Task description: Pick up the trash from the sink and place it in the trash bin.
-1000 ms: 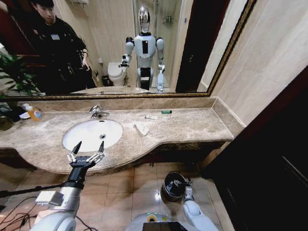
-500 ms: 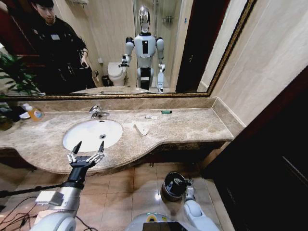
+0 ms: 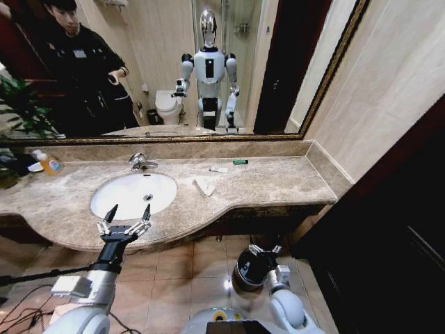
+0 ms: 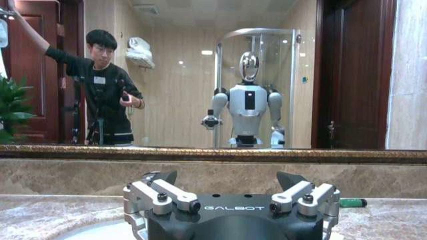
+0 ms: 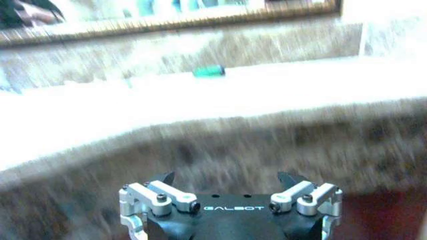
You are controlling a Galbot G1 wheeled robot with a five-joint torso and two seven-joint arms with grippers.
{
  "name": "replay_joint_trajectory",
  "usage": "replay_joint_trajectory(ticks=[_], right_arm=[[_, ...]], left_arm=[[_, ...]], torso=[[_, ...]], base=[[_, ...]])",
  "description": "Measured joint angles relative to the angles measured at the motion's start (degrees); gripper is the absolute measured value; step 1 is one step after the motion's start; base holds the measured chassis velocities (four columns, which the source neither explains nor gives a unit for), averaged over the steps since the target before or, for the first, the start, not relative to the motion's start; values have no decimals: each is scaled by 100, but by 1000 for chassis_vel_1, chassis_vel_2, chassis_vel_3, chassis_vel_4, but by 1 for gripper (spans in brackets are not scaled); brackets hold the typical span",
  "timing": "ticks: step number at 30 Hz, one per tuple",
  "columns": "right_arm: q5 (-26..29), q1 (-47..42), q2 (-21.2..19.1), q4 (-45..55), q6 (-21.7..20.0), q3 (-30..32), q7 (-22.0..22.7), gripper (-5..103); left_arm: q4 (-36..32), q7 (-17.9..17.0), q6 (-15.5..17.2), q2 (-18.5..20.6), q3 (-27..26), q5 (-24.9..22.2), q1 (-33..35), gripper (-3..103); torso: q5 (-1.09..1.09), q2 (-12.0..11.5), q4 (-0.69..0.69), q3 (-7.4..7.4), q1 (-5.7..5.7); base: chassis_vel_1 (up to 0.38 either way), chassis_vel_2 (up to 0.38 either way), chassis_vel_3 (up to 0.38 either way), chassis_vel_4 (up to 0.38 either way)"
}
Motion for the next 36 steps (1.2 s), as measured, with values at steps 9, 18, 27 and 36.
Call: replay_joint_trajectory(ticks=[9,18,27,36], right_arm=[[-102,685,34,399,-638,-250,-346,100],[-232,1857,113,100,-1187,-1021,-674,100],[-143,3036,359,-723,-1386,-1656,-570,100],[-43,3879,877,-1910,-1380,-1893,-449,100]], left_arm=[[0,0,0,0,0,0,0,100],[-1,0,0,0,0,0,0,100],[0,0,0,0,0,0,0,100],[0,0,0,0,0,0,0,100]], torso=[[1,0,1,0,1],[0,0,0,1,2],[0,-1,1,1,2],[0,0,1,1,2]], base=[[0,0,0,0],[0,0,0,0],[0,0,0,0],[0,0,0,0]])
